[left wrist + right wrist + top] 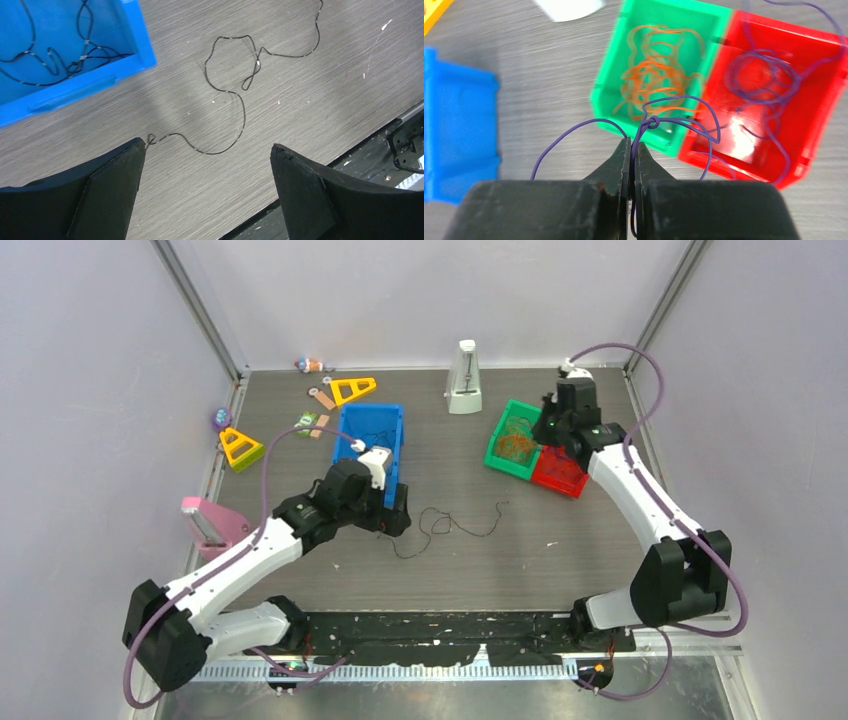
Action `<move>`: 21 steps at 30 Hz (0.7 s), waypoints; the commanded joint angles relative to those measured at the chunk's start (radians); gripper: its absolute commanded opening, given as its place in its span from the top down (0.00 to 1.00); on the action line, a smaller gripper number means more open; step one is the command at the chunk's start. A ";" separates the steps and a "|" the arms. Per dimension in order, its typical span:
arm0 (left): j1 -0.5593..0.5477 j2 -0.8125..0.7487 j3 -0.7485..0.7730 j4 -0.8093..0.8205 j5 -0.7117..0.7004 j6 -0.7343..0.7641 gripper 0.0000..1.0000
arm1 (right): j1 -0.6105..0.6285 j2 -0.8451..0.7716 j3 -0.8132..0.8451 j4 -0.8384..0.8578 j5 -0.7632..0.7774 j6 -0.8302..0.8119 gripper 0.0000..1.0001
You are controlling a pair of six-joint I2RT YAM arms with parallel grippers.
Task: Untangle the cables
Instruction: Pick up the cable at the center of the board.
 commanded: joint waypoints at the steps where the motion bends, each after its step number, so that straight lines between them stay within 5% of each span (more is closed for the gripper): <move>1: -0.060 0.068 0.077 0.054 -0.080 -0.052 0.03 | -0.145 0.009 -0.049 0.033 -0.052 0.075 0.95; 7: -0.108 0.213 0.131 0.070 -0.076 -0.080 0.02 | -0.285 0.104 -0.074 0.110 -0.069 0.131 0.95; 15: -0.148 0.362 0.191 0.100 -0.071 -0.105 0.02 | -0.306 0.300 -0.051 0.179 -0.015 0.163 0.93; 16: -0.152 0.377 0.197 0.100 -0.074 -0.107 0.02 | -0.306 0.318 -0.032 0.178 -0.009 0.166 0.82; 17: -0.156 0.397 0.209 0.099 -0.077 -0.110 0.02 | -0.306 0.347 -0.021 0.171 -0.005 0.165 0.59; 19: -0.160 0.427 0.224 0.091 -0.079 -0.116 0.01 | -0.304 0.344 0.002 0.153 -0.013 0.164 0.37; 21: -0.169 0.450 0.231 0.089 -0.081 -0.124 0.01 | -0.292 0.294 -0.012 0.159 -0.014 0.162 0.27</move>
